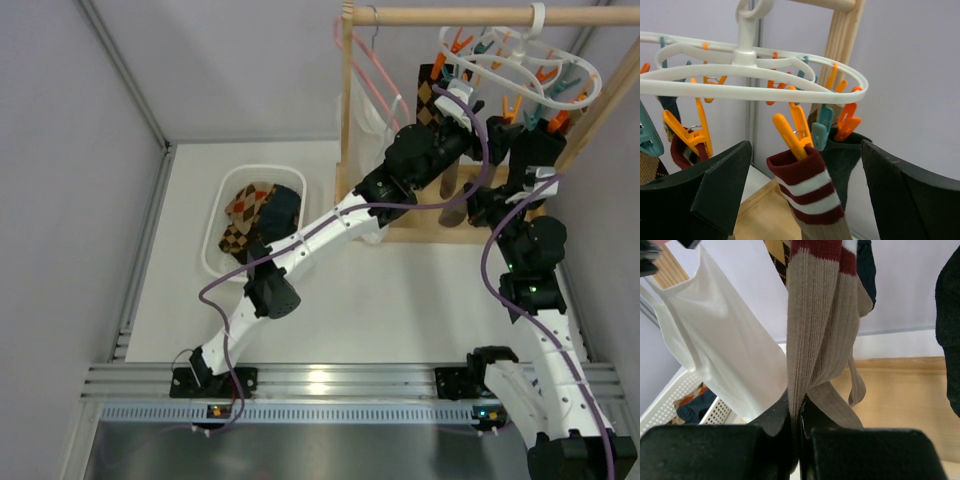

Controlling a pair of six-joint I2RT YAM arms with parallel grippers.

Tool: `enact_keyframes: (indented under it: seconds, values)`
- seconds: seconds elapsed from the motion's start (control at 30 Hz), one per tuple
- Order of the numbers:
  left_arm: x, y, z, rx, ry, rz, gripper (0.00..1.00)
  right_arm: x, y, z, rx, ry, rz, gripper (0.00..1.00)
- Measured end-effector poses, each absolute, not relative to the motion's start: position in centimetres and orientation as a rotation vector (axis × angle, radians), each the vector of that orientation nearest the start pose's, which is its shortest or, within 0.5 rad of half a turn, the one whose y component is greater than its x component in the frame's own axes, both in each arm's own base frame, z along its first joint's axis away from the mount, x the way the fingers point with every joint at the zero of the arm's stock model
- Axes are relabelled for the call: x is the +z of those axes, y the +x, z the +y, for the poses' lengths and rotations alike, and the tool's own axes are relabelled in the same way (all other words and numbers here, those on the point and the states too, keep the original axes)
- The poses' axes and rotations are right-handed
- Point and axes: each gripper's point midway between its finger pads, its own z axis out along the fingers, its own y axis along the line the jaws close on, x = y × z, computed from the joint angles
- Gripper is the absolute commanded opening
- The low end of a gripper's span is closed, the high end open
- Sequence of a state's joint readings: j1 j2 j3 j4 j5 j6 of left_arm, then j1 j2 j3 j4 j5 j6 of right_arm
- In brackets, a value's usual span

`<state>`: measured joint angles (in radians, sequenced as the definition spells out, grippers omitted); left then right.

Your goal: Remove the socks clipped to the hanger

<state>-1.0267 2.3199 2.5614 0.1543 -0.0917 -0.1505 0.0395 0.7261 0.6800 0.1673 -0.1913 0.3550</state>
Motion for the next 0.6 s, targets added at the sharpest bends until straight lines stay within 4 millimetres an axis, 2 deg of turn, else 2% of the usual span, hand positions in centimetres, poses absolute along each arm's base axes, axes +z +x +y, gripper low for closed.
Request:
enact_keyframes:
  seconds: [0.2,0.43,0.6]
  values:
    - [45.7,37.8,-57.7,-0.949,0.435,1.125,0.87,31.4,31.6,6.4,0.444,0.025,1.495,0.00]
    - [42.8,39.0,-59.2,-0.906,0.456,1.090,0.78,29.7,32.4,7.0,0.426,-0.022,1.544,0.00]
    - [43.2,39.1,-59.2,-0.894,0.444,1.035,0.77,29.5,32.5,7.1,0.417,-0.034,1.546,0.00]
